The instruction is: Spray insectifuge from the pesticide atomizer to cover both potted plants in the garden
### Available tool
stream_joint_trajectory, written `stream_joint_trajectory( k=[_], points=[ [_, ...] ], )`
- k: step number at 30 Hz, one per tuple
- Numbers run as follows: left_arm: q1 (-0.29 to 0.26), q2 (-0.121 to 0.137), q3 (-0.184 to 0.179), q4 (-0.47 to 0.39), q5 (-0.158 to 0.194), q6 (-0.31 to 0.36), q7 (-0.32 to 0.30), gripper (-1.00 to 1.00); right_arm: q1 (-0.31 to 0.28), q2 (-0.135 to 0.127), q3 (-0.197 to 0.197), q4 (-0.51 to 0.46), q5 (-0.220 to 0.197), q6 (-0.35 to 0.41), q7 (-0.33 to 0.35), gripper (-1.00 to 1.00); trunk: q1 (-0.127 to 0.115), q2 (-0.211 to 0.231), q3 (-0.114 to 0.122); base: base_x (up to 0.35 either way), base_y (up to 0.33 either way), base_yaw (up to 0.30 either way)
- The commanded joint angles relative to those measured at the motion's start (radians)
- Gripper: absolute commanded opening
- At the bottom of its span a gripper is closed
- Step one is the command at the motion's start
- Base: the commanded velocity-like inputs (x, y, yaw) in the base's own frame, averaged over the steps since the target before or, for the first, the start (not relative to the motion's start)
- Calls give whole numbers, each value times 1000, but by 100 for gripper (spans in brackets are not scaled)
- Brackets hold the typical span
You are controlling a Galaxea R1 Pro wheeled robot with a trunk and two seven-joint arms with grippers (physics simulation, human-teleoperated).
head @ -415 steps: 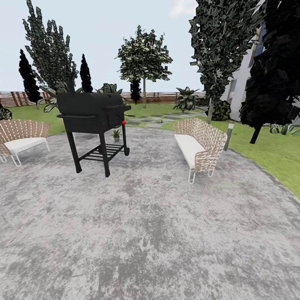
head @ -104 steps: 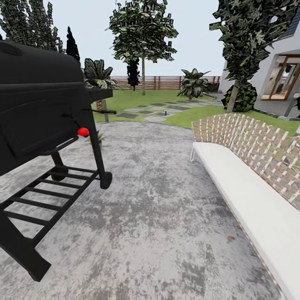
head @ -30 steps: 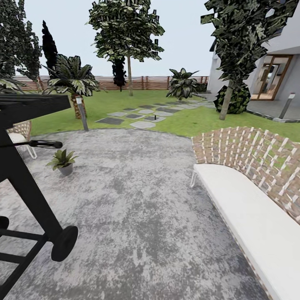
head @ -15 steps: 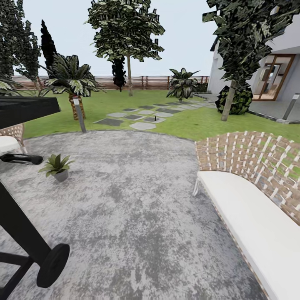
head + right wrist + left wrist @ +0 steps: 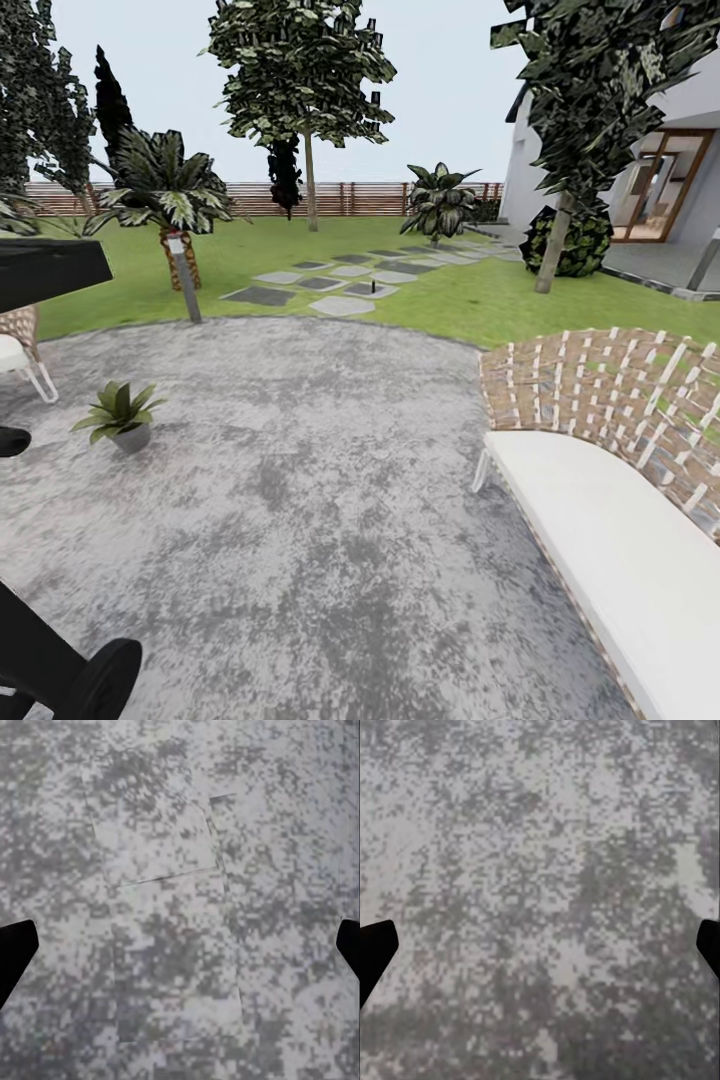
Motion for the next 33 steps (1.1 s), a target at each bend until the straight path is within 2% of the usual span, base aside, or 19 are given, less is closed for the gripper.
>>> stream_joint_trajectory(
  k=[1, 33],
  points=[
    [-1, 0, 0, 1, 1, -3, 0, 100, -1, 0, 0, 1, 0, -3, 0, 100, 0, 0, -1, 337, 0, 0],
    [-1, 2, 1, 1, 1, -3, 0, 100, -1, 0, 0, 1, 0, -3, 0, 100, 0, 0, -1, 337, 0, 0]
  ],
)
